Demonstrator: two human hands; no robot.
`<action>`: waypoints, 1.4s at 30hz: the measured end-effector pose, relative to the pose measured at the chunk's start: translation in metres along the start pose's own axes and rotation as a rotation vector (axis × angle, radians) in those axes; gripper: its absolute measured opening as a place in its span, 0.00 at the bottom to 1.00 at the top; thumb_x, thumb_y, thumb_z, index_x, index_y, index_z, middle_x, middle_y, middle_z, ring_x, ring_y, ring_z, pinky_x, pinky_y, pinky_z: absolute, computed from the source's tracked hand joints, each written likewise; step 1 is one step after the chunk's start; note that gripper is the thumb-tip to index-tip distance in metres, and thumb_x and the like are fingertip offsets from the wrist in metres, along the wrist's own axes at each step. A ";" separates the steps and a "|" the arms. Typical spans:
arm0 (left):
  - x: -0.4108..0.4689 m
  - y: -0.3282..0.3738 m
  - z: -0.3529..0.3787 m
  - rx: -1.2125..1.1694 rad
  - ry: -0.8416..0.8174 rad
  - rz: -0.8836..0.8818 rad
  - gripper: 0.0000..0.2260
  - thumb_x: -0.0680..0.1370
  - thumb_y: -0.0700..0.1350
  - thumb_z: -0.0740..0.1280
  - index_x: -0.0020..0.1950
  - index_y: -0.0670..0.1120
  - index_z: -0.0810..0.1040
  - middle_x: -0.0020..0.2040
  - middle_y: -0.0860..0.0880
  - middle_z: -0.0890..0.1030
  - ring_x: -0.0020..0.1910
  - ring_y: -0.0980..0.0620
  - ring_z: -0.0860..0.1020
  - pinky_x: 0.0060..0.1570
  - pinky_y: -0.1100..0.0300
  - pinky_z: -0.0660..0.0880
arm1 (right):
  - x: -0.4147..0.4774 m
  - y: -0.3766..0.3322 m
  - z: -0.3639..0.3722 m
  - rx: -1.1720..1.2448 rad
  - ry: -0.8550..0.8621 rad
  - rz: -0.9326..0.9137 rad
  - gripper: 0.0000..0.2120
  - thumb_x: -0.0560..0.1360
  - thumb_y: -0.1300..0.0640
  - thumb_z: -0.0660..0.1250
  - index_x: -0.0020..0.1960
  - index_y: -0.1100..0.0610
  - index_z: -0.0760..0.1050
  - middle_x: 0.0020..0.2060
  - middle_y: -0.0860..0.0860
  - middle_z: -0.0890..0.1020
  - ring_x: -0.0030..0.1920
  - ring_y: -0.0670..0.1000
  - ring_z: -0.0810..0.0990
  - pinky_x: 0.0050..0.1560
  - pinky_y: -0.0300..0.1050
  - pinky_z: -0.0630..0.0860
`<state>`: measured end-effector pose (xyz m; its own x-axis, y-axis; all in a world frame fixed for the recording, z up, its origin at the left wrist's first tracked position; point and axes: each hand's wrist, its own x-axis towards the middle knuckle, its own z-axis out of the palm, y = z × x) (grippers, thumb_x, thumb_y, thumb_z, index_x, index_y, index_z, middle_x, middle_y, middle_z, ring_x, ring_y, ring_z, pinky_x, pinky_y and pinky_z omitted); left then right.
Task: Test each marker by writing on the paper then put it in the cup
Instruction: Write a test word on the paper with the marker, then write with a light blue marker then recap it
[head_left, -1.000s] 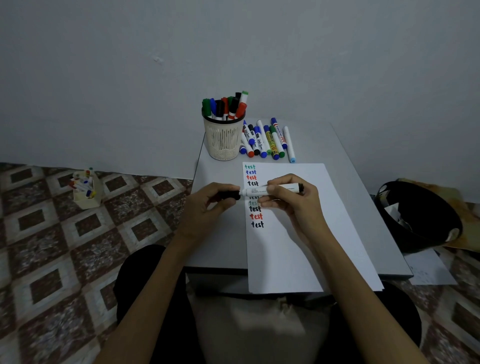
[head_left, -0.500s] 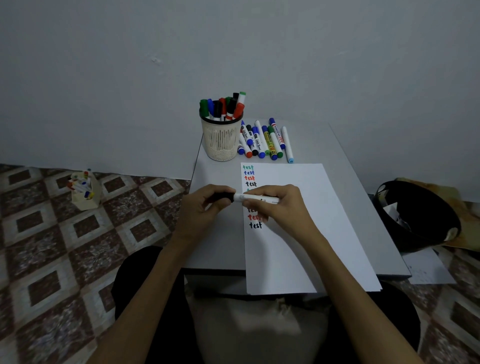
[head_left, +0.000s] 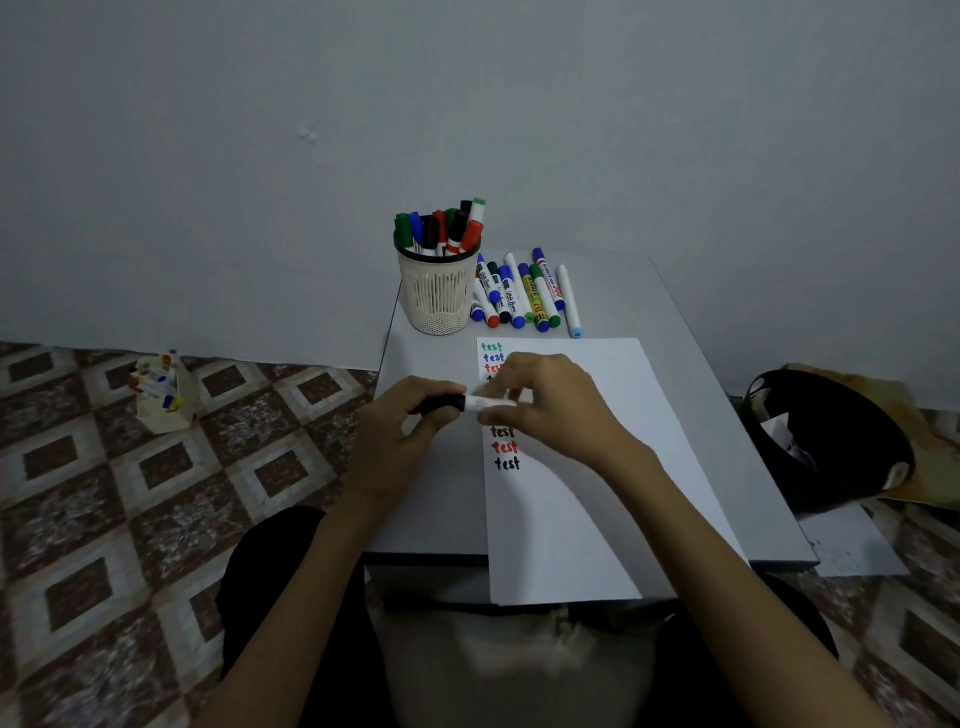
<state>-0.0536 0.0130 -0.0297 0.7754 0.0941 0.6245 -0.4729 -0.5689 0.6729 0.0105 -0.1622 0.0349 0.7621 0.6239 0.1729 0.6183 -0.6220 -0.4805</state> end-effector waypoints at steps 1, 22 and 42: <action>0.000 0.001 0.000 -0.021 0.013 -0.019 0.11 0.75 0.47 0.65 0.56 0.46 0.78 0.50 0.50 0.81 0.50 0.56 0.79 0.51 0.58 0.77 | 0.003 -0.003 0.000 -0.045 -0.022 -0.058 0.13 0.73 0.51 0.72 0.56 0.50 0.82 0.48 0.47 0.82 0.45 0.46 0.76 0.39 0.34 0.67; -0.005 -0.014 0.017 0.485 -0.408 -0.053 0.28 0.76 0.61 0.48 0.70 0.49 0.68 0.72 0.53 0.65 0.74 0.56 0.56 0.73 0.50 0.45 | 0.142 -0.016 -0.014 0.158 0.738 -0.140 0.13 0.73 0.58 0.69 0.56 0.58 0.74 0.43 0.52 0.80 0.44 0.51 0.79 0.40 0.51 0.78; -0.004 -0.014 0.017 0.467 -0.413 -0.089 0.30 0.74 0.64 0.48 0.71 0.51 0.67 0.73 0.54 0.64 0.73 0.58 0.57 0.74 0.50 0.47 | 0.089 0.118 0.006 0.065 0.623 0.658 0.10 0.75 0.59 0.65 0.52 0.64 0.77 0.50 0.59 0.78 0.45 0.53 0.75 0.40 0.43 0.67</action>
<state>-0.0430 0.0065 -0.0484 0.9451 -0.1126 0.3068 -0.2388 -0.8788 0.4131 0.1500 -0.1768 -0.0115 0.9351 -0.2282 0.2711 0.0239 -0.7227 -0.6907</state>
